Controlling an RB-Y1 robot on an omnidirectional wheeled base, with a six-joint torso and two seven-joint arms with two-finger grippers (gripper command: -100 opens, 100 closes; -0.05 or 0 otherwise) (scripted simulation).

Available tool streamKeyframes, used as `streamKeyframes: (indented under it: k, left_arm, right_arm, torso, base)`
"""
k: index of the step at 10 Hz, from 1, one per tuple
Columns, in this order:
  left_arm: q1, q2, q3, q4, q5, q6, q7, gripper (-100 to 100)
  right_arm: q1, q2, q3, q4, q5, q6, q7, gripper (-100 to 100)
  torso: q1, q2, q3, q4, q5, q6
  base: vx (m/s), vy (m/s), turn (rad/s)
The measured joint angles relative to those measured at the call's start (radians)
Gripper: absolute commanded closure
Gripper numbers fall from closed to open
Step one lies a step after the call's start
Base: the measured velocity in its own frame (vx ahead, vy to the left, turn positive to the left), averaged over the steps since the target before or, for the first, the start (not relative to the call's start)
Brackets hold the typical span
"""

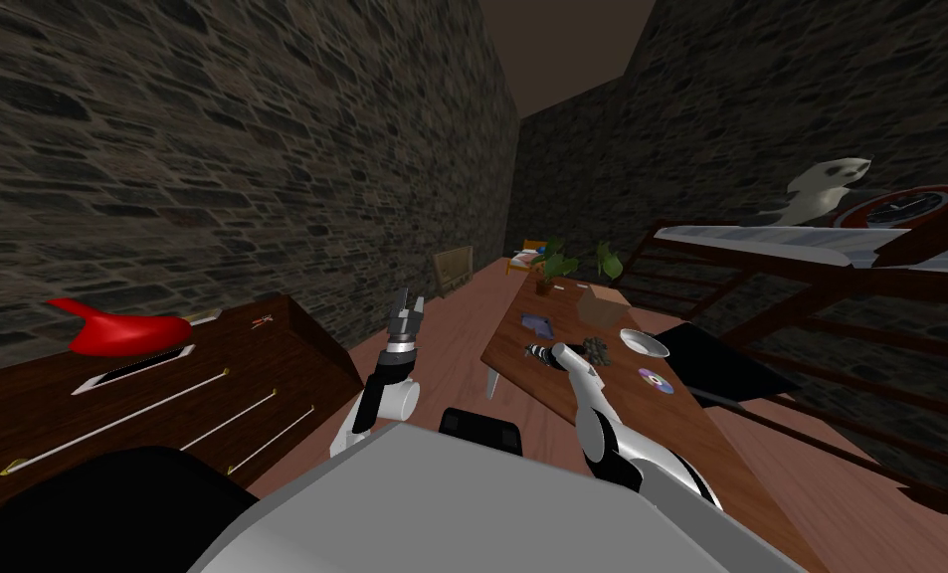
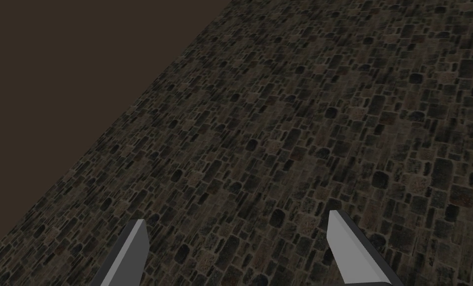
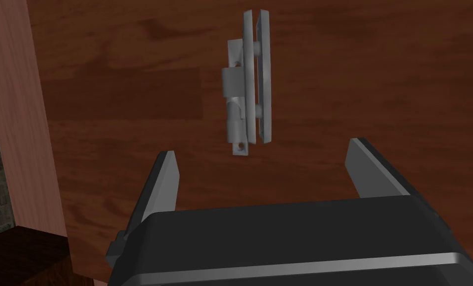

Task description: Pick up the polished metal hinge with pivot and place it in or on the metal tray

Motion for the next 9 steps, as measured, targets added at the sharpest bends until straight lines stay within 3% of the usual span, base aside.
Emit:
streamKeyframes:
  k: [1, 4, 5, 9]
  left_arm:
    - [0.000, 0.000, 0.000, 0.000, 0.000, 0.000, 0.000, 0]
    - [0.000, 0.000, 0.000, 0.000, 0.000, 0.000, 0.000, 0]
    - [0.000, 0.000, 0.000, 0.000, 0.000, 0.000, 0.000, 0]
    - [0.000, 0.000, 0.000, 0.000, 0.000, 0.000, 0.000, 0]
  right_arm:
    - [0.000, 0.000, 0.000, 0.000, 0.000, 0.000, 0.000, -100]
    - [0.028, 0.024, -0.003, 0.009, -0.006, -0.039, 0.027, -100]
    - [0.029, 0.025, -0.003, 0.009, -0.007, -0.042, 0.029, 100]
    - [0.029, 0.024, -0.003, 0.009, -0.007, -0.041, 0.028, 100]
  torso:
    - [0.000, 0.000, 0.000, 0.000, 0.000, 0.000]
    - [-0.001, -0.006, -0.003, -0.001, 0.000, 0.000]
    - [0.000, -0.003, -0.002, -0.001, 0.000, 0.000]
    - [0.000, 0.000, 0.000, 0.000, 0.000, 0.000]
  base:
    - [0.056, -0.005, -0.013]
    - [0.076, -0.011, -0.006]
    - [0.007, -0.001, 0.001]
    - [0.000, 0.000, 0.000]
